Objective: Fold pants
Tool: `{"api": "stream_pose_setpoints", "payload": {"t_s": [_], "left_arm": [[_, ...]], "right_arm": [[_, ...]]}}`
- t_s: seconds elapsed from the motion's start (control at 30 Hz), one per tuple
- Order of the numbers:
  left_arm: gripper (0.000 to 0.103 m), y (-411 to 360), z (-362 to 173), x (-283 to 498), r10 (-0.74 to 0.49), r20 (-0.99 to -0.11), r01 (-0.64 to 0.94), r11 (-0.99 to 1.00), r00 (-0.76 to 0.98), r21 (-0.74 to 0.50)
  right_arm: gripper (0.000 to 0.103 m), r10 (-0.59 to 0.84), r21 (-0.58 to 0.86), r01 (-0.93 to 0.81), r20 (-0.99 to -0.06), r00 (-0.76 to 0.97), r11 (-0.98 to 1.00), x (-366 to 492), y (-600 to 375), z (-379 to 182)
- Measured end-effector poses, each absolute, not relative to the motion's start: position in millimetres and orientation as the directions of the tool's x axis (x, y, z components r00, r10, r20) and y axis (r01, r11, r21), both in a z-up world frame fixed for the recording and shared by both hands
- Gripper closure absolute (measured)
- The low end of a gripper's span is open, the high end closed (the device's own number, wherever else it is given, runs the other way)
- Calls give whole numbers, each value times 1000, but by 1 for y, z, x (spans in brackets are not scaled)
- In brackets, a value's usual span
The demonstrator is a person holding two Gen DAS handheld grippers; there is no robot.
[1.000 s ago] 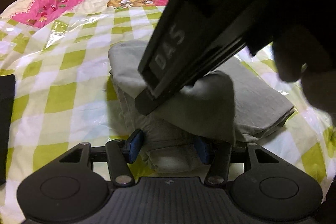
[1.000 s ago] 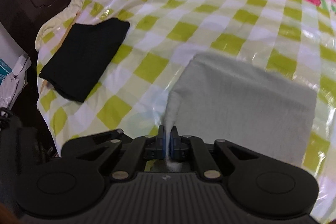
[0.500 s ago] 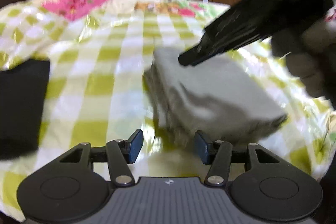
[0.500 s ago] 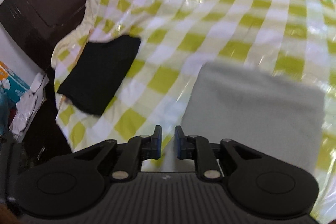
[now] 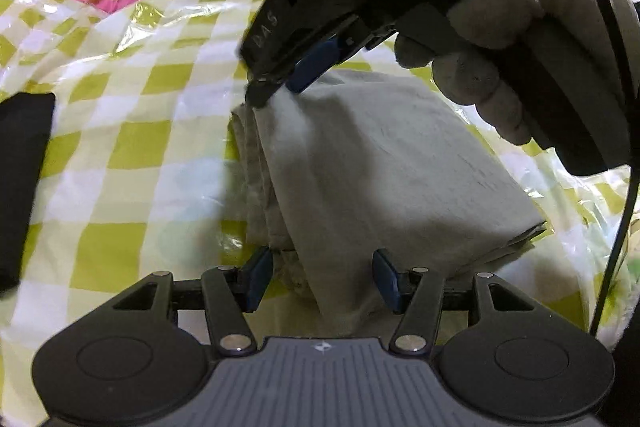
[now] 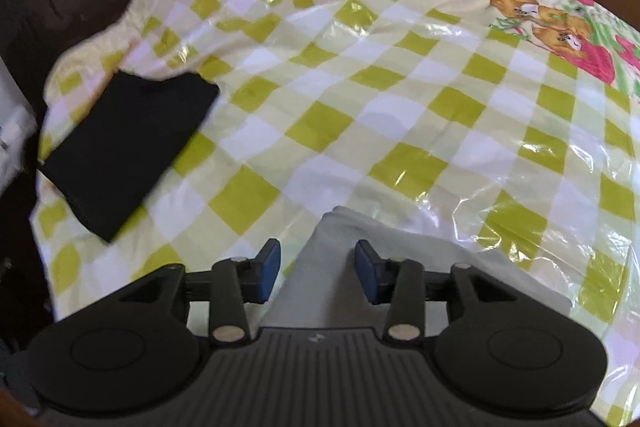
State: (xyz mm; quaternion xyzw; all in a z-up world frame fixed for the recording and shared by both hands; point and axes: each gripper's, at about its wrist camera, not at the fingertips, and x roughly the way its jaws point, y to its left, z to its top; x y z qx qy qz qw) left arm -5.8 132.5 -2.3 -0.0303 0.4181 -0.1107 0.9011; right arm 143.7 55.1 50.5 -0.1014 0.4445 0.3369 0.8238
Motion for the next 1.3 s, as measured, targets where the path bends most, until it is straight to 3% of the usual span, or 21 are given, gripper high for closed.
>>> {"api": "stream_pose_setpoints", "payload": {"t_s": [0.07,0.1,0.2,0.47,0.6,0.77,0.97,1.17,1.3], "left_arm": [[55,132,-1,-7,-235,-745,179,971,625,-156],[59,133,0,-9,-232,-743,175,972,628,-156],[69,136,11,-14,-233,-723,169,972,651,-162],[74,156,47,-24,-259,-632,157,964,730,-214],[74,171,23,-13,-252,-669,101,961,699,-257],[73,177,-16,3,-210,-743,39,970,635,-240],[71,182,-10,-8,-187,-743,40,977,642,-211],[69,179,17,-12,-121,-699,47,991,705,-125],[66,161,31,7,-153,-645,115,988,748,-101]], "right_arm": [[74,421,90,-636,-818,392,766,145,59,42],[94,420,103,-630,-824,380,770,146,57,40],[99,449,176,-592,-820,354,787,151,40,42],[99,541,287,-530,-728,421,798,142,1,100],[99,568,305,-543,-709,419,782,146,17,110],[98,505,271,-538,-788,352,798,166,58,54],[90,500,291,-524,-806,316,801,175,76,5],[86,565,302,-550,-719,405,779,166,37,58],[80,531,275,-507,-702,474,817,153,-22,76]]}}
